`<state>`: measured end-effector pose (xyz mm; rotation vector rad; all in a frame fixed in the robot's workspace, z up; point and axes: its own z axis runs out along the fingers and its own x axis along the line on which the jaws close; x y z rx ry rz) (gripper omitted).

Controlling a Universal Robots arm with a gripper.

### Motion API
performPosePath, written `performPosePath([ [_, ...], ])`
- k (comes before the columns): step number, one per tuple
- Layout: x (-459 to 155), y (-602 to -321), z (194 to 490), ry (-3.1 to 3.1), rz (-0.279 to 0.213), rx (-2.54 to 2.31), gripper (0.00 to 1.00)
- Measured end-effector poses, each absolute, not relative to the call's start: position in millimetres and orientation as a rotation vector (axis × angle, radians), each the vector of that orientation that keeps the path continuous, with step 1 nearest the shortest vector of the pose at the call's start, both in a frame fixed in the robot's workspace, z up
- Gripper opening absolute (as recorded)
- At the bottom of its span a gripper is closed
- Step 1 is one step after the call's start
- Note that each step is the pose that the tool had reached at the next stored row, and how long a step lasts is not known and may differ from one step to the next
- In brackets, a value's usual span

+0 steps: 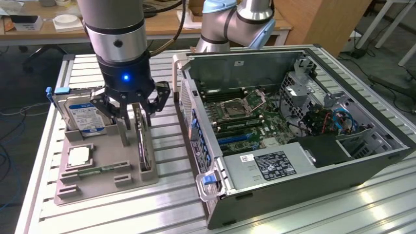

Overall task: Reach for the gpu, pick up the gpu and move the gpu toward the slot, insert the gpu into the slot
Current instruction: 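Pick up the gpu and move the gpu toward the slot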

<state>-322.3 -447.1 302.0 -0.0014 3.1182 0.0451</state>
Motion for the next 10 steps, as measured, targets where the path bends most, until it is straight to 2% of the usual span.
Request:
performPosePath([
  [10,-322.3,-450.0,293.6,3.118,0.045,-0.002,0.47],
])
